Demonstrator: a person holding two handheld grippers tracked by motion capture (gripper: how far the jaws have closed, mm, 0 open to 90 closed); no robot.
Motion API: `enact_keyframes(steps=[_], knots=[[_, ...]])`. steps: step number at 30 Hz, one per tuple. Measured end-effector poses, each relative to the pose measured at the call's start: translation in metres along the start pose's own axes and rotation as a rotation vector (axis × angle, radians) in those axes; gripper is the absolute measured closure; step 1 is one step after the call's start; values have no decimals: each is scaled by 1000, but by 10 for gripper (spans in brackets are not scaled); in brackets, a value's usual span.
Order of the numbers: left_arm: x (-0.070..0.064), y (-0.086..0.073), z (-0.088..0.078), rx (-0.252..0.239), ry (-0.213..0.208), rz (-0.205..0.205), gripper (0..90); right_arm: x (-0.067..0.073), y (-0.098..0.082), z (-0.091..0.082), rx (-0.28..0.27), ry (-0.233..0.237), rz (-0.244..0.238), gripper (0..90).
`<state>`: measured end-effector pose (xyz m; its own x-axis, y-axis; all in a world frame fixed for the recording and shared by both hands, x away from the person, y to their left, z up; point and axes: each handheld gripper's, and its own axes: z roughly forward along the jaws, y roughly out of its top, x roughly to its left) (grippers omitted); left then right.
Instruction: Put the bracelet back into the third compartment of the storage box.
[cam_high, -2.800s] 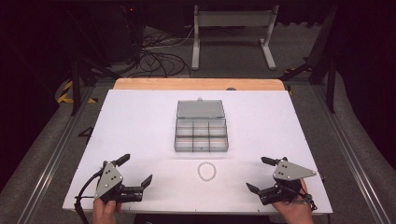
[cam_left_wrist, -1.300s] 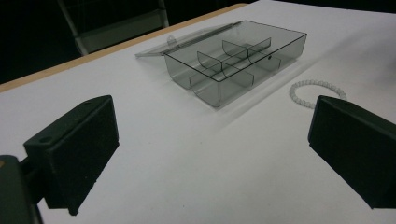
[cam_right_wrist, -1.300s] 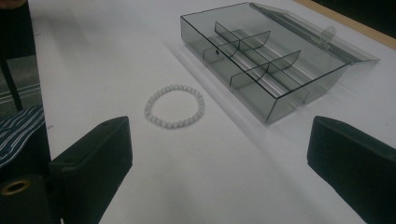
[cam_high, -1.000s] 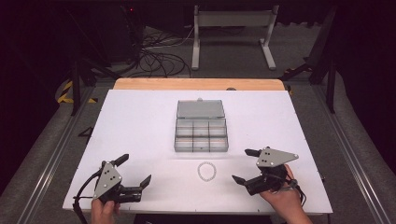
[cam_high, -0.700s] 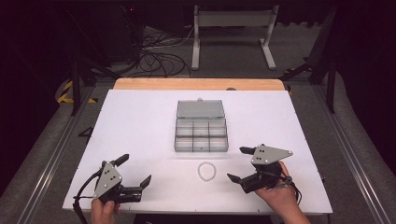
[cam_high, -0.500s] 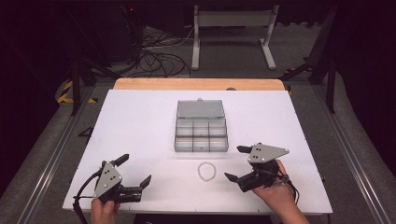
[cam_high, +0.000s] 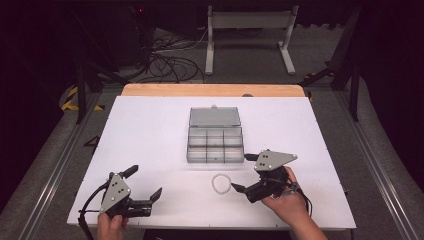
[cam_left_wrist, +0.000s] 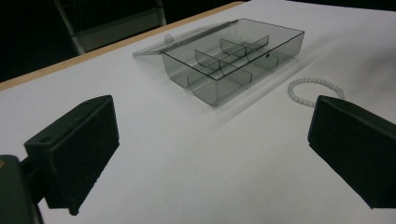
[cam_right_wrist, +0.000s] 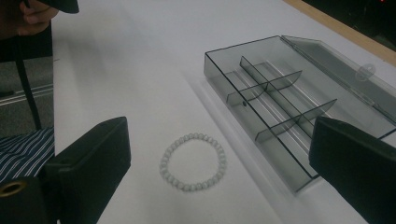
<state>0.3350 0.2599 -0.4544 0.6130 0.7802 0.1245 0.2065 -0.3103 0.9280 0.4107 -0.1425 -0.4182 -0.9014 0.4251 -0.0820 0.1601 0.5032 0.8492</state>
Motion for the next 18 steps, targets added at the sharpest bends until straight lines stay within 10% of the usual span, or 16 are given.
enact_keyframes(steps=[18], knots=[[0,0,0,2,-4,4,30,4,15,22,27,71,9,70]])
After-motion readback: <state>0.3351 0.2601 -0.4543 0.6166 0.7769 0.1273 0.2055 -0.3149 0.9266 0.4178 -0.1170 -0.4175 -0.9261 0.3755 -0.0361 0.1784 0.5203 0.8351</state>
